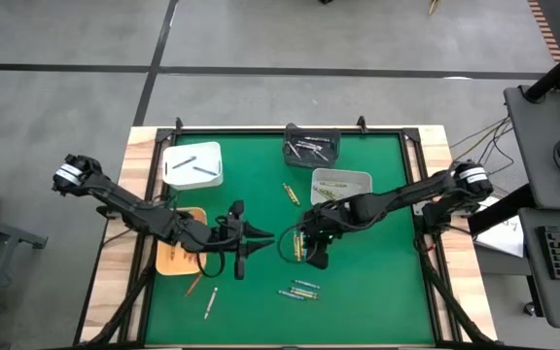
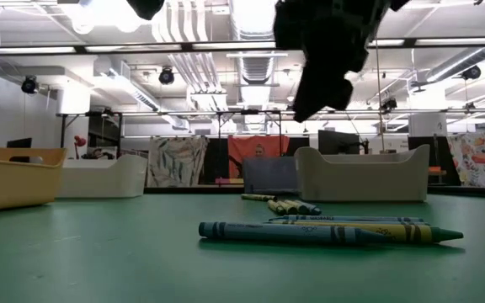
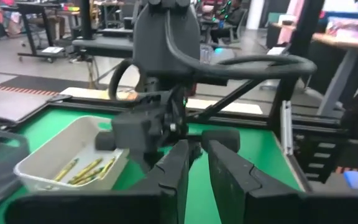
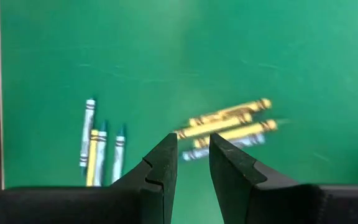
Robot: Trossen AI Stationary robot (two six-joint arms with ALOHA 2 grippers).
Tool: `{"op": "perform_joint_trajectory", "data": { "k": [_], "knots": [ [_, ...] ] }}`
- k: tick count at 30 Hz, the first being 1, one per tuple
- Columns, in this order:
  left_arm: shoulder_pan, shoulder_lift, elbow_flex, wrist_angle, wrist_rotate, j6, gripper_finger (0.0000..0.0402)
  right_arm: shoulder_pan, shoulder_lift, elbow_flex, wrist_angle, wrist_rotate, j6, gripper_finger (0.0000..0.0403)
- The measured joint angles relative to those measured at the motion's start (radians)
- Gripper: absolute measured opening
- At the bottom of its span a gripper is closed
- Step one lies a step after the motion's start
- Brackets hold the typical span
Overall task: Sort crayons
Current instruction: Put the green crayon into the gray bin
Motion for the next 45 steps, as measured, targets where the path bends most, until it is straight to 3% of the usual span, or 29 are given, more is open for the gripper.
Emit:
{"op": "perform_joint_trajectory", "data": {
  "k": [4, 9, 12, 16, 26, 45],
  "knots": [
    [-0.027, 0.02, 0.0, 0.047, -0.001, 0.0, 0.0045, 0.023, 0.076, 0.093, -0.068, 0.047, -0.098, 0.0082],
    [-0.081, 0.023, 0.0, 0.087, 0.0, 0.0, 0.0045, 0.046, 0.167, 0.188, -0.186, 0.173, -0.338, 0.0082],
    [-0.11, 0.022, 0.0, 0.105, -0.007, 0.005, 0.0045, 0.053, 0.207, 0.198, -0.173, 0.195, -0.487, 0.0082],
    [-0.143, 0.022, 0.0, 0.106, -0.101, 0.018, 0.0045, 0.048, 0.241, 0.19, -0.102, 0.21, -0.592, 0.0082],
    [-0.154, 0.022, 0.0, 0.107, -0.181, 0.027, 0.0045, 0.044, 0.28, 0.171, -0.054, 0.236, -0.733, 0.0082],
    [-0.154, 0.022, 0.002, 0.111, -0.187, 0.024, 0.0045, 0.039, 0.318, 0.152, -0.028, 0.236, -0.82, 0.0082]
  ]
}}
